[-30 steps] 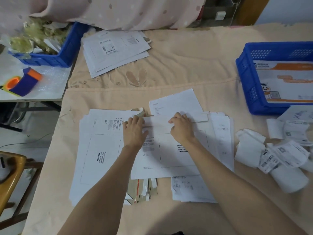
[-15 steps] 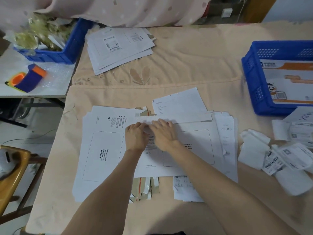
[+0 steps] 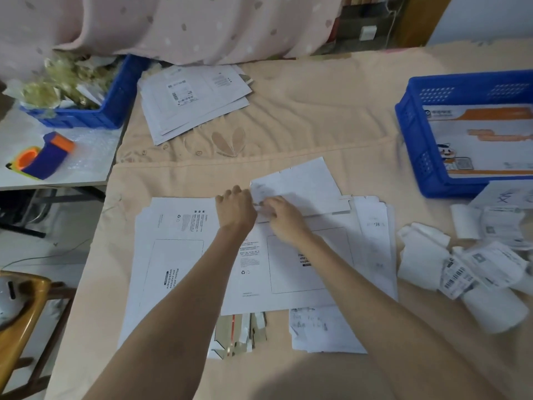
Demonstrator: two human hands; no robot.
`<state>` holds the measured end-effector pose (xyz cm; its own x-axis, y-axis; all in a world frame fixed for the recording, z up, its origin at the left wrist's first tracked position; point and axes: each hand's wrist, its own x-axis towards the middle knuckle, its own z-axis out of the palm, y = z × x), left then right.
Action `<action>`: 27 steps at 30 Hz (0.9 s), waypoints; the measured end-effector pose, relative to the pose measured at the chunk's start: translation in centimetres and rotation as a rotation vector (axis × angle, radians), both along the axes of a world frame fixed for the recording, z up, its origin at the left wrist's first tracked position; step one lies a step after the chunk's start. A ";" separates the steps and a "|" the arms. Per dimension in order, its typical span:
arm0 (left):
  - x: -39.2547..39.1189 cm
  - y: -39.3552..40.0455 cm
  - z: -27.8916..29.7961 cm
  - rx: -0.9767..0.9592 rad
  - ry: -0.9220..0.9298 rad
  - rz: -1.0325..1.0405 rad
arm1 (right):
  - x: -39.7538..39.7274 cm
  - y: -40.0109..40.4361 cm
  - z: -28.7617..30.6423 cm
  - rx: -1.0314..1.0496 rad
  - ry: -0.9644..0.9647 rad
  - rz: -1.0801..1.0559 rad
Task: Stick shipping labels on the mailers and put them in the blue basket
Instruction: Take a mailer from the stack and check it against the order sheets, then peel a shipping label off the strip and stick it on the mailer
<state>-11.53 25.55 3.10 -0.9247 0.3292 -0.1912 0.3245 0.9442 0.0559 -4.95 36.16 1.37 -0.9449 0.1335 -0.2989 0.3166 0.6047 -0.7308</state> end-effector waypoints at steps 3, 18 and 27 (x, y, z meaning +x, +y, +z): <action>1.4 3.9 0.3 0.232 -0.148 -0.147 | 2.1 4.2 -0.3 0.310 0.151 -0.316; 7.7 10.0 -1.8 0.065 -0.295 -0.423 | 8.6 8.4 -2.4 0.499 -0.021 -0.178; 7.2 10.8 -1.8 0.045 -0.327 -0.377 | 5.7 11.5 0.6 0.272 -0.270 -0.189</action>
<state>-4.36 36.33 1.34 -0.6339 0.6434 -0.4292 0.6013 0.7590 0.2497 0.76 47.69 1.96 -0.7889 0.4053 -0.4620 0.5986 0.6770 -0.4281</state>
